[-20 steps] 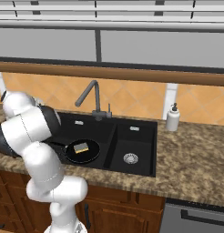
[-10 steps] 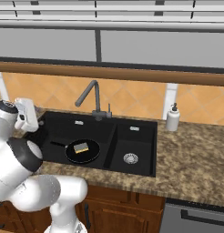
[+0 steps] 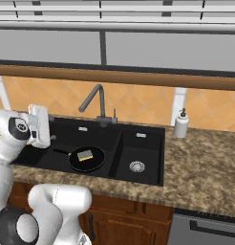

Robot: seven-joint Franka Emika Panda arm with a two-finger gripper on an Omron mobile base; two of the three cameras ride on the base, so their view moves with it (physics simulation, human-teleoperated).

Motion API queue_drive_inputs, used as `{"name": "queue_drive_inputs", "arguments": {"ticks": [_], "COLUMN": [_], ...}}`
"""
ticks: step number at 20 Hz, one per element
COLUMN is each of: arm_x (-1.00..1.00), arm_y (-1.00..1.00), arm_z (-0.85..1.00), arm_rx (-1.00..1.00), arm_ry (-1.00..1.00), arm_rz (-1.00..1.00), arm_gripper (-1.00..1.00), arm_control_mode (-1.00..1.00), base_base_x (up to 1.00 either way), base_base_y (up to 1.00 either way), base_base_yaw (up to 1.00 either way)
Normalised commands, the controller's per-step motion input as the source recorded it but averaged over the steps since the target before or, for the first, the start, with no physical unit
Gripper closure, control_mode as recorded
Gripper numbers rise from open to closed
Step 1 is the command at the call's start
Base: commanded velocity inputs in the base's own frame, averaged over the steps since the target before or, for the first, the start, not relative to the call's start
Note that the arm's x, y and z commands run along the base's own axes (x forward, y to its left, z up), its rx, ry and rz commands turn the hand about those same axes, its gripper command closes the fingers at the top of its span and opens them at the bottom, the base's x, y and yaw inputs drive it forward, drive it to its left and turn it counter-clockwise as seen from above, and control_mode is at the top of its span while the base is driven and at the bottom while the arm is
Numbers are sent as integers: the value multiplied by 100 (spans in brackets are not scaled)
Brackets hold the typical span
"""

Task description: Pick the pan and sponge and place them into the sink. Then turn on the water.

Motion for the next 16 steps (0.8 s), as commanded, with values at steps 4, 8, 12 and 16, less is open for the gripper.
{"name": "queue_drive_inputs", "arguments": {"ticks": [4,8,12,16], "arm_x": [-29,-24,-15,-13], "arm_y": [-78,-75,-74,-77], "arm_z": [16,18,18,18], "arm_rx": [19,21,23,23], "arm_ry": [-16,-8,-2,-4], "arm_rz": [-2,0,0,0], "arm_gripper": [-100,-100,-100,-100], "arm_control_mode": [-100,-100,-100,-100], "base_base_x": [0,0,0,0], "base_base_y": [0,0,0,0], "base_base_yaw": [0,0,0,0]}}
